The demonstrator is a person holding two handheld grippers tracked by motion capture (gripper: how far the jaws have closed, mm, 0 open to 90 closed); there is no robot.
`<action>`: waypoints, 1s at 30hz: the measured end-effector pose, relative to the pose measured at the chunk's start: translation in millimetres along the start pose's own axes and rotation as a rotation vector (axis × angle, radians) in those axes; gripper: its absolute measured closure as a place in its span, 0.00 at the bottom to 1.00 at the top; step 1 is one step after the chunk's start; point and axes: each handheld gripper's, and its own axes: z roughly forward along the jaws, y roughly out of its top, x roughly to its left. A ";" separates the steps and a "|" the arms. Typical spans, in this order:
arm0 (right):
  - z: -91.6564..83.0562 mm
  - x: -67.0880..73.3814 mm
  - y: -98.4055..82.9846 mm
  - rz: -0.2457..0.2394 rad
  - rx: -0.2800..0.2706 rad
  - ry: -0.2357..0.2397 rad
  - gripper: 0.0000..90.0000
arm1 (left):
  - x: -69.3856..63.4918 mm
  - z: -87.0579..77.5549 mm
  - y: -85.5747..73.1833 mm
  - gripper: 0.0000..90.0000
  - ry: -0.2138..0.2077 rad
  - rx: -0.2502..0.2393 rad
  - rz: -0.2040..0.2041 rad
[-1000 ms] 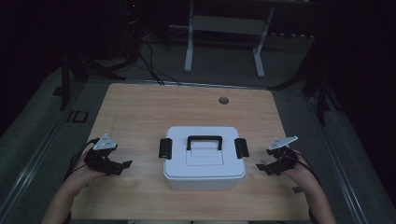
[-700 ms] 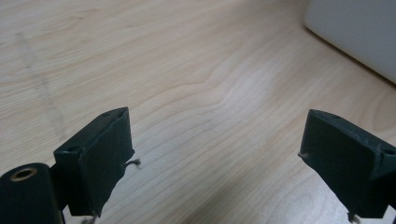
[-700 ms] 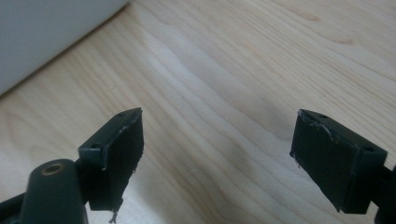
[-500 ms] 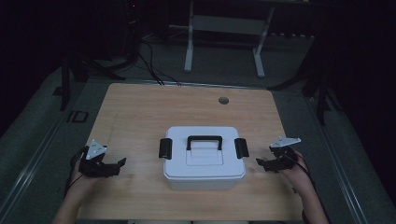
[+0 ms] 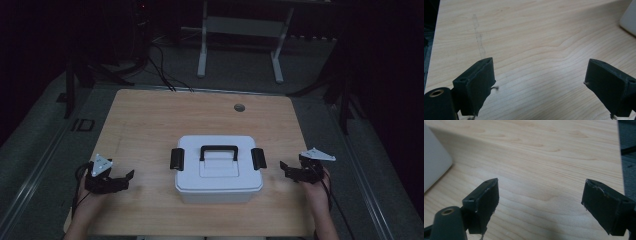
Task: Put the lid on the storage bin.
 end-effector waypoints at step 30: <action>-5.4 12.3 -33.9 0.079 -0.124 -0.170 0.14 | -10.4 -20.8 -23.8 0.10 0.263 -0.175 -0.120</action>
